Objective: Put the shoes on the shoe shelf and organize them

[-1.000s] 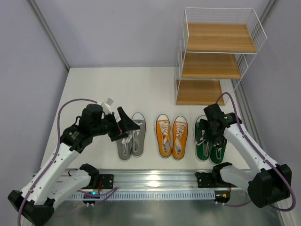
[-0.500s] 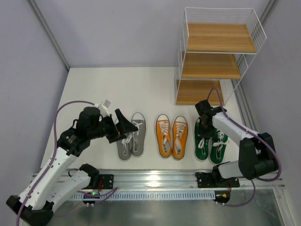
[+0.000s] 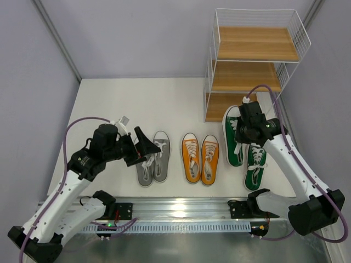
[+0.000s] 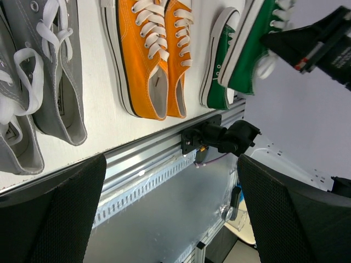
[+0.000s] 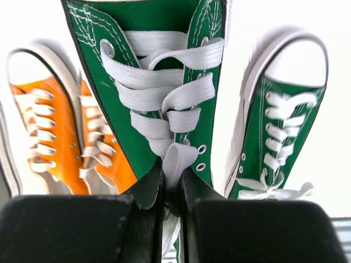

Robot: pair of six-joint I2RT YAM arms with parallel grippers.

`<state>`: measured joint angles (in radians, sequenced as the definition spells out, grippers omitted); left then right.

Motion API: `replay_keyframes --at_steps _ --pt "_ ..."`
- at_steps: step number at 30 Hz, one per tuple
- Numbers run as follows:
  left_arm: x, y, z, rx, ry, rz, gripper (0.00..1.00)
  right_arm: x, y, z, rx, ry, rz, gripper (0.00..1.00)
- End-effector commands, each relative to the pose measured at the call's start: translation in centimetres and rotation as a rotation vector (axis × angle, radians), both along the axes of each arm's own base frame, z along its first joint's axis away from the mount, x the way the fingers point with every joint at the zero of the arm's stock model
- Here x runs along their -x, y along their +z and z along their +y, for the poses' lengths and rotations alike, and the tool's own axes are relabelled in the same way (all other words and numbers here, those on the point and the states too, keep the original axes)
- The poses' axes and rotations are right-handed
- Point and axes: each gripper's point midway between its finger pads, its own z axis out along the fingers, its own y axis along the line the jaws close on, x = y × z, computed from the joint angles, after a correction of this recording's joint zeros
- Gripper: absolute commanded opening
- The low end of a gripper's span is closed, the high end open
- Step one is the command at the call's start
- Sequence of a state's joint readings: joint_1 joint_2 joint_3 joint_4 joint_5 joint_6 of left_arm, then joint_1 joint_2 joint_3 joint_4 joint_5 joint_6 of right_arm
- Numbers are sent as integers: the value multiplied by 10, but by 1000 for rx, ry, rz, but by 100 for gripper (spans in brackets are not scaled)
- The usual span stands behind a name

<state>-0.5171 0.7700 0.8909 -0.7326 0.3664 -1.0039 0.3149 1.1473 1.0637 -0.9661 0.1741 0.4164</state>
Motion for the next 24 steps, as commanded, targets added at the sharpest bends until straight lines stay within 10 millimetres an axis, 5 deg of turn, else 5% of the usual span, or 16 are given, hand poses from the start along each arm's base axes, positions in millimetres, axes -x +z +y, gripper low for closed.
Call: replay_keyframes --at_steps 1,5,8,12,16,24 --pt "-6 6 -4 2 -16 -36 100 -14 25 -3 42 42 -64 4" --pt "-6 7 -3 -13 -22 -38 100 -9 48 6 -10 54 -89 4" --pt "-6 9 -1 -16 -11 -49 100 1 84 12 -53 86 -153 4" --pt "-8 10 0 -13 -3 -55 100 26 135 14 -81 159 -204 4" --pt "-12 12 -4 -6 -11 -56 100 35 208 11 -110 188 -354 4" --pt "-15 19 -9 -11 -38 -63 100 -12 301 13 -71 175 -567 4"
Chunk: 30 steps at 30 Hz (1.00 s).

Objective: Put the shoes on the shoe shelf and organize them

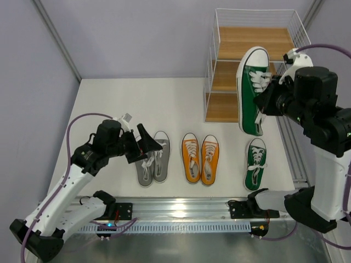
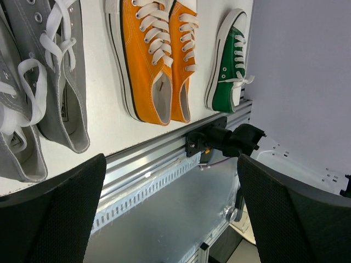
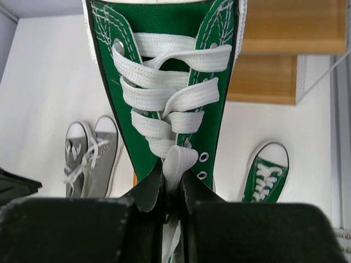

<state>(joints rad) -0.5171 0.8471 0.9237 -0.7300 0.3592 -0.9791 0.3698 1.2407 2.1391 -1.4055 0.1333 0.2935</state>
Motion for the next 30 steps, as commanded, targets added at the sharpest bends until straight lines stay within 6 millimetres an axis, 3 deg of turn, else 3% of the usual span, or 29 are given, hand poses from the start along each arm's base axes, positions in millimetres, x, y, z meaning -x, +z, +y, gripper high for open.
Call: replay_keyframes --at_steps 1,3,5,9,14,18,24,30 --pt "-3 26 -4 27 -32 -85 100 -49 19 6 58 -29 -42 4" --pt "0 26 -2 22 -32 -86 100 -67 37 8 43 -55 -96 4" --pt "2 28 1 19 -25 -93 100 -95 32 12 58 -88 -88 4" --pt "9 28 9 12 -4 -96 100 -130 60 12 16 -164 -229 4" --pt "13 32 13 14 3 -113 100 -144 103 -4 21 -256 -404 4" --pt "13 35 13 15 4 -122 100 -138 139 -10 -13 -277 -526 4" --pt "9 37 10 17 -5 -129 100 -141 151 -13 -5 -296 -575 4" --pt "7 39 7 26 -13 -131 100 -164 158 -10 14 -315 -620 4"
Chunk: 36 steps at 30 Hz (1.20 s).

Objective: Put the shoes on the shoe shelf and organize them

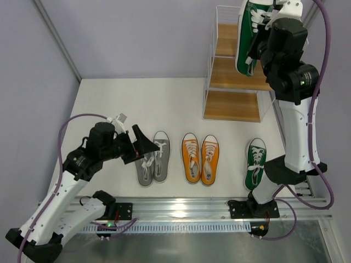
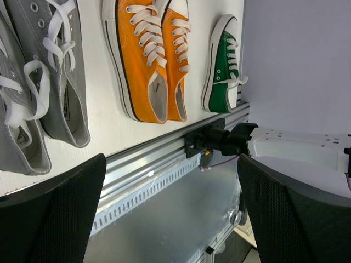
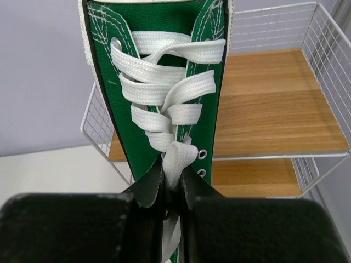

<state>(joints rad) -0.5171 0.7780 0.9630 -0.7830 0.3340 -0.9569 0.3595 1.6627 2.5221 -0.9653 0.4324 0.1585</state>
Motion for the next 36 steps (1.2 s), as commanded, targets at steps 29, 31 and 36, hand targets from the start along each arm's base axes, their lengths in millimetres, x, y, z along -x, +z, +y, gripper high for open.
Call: replay_keyframes --at_steps 29,31,36 --pt "-2 15 4 29 34 -62 100 -43 30 -14 -65 -32 -151 4" --pt "-2 15 4 31 38 -63 100 -40 31 -13 -72 -23 -153 4" --pt "-2 12 4 34 44 -59 100 -33 29 -12 -89 -13 -137 4"
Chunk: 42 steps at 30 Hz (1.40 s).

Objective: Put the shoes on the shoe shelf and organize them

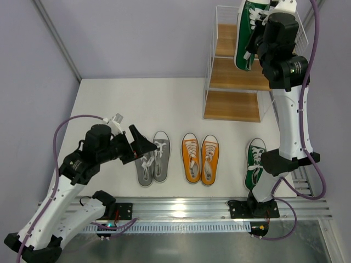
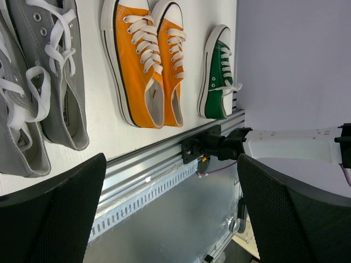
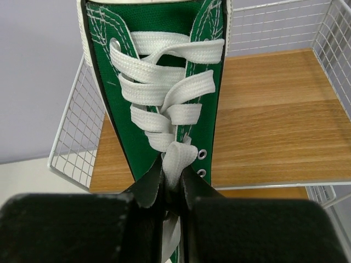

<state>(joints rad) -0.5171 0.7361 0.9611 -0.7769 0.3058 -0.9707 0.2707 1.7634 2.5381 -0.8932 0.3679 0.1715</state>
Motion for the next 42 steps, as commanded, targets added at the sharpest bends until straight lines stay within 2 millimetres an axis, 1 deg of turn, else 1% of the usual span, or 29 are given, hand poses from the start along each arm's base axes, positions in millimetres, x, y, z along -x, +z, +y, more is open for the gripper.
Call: replay_keyframes --at_steps 1,6,13,14,17,18,19,24,27,28,30,31,32,33,34,35,37,38,39,40,41,42 --pt "-3 4 -1 20 13 -18 100 17 46 -1 -73 12 -148 4" --pt "-2 5 -1 24 12 -23 100 14 37 1 -75 15 -121 4" --pt "2 4 3 22 24 -24 100 10 33 3 -81 21 -109 4" --pt "2 4 4 23 27 -27 100 10 32 3 -84 19 -107 22" --pt "4 4 5 26 30 -25 100 11 34 2 -95 12 -111 79" --pt "5 3 5 25 31 -22 100 14 37 1 -96 12 -121 90" --pt "6 5 6 28 29 -27 100 14 40 0 -100 8 -130 99" --pt "7 5 7 27 31 -30 100 26 56 -9 -100 -19 -179 100" --pt "7 6 8 28 32 -34 100 37 69 -14 -104 -30 -214 100" --pt "8 8 7 28 30 -37 100 45 75 -18 -108 -39 -233 100" --pt "8 8 8 27 29 -37 100 54 82 -22 -106 -51 -253 100" --pt "8 8 8 26 27 -38 100 58 85 -28 -103 -74 -260 100" --pt "8 9 8 26 27 -42 100 69 89 -34 -96 -90 -267 100" --pt "8 9 8 24 28 -42 100 82 88 -45 -84 -136 -254 100" --pt "8 9 8 24 28 -42 100 83 88 -46 -77 -136 -253 100" --pt "8 10 8 25 26 -43 100 99 85 -59 -69 -186 -242 100" --pt "8 11 6 32 18 -45 100 120 82 -72 -59 -233 -233 100" --pt "8 11 6 33 14 -45 100 123 66 -81 -36 -283 -184 100" --pt "8 11 4 35 3 -43 100 152 72 -91 -52 -300 -211 100" --pt "7 11 3 35 -1 -44 100 161 65 -96 -59 -317 -196 100" --pt "7 11 1 37 -11 -40 100 168 42 -100 -38 -339 -121 100" --pt "6 11 -1 36 -22 -40 100 185 36 -105 -47 -351 -105 100"
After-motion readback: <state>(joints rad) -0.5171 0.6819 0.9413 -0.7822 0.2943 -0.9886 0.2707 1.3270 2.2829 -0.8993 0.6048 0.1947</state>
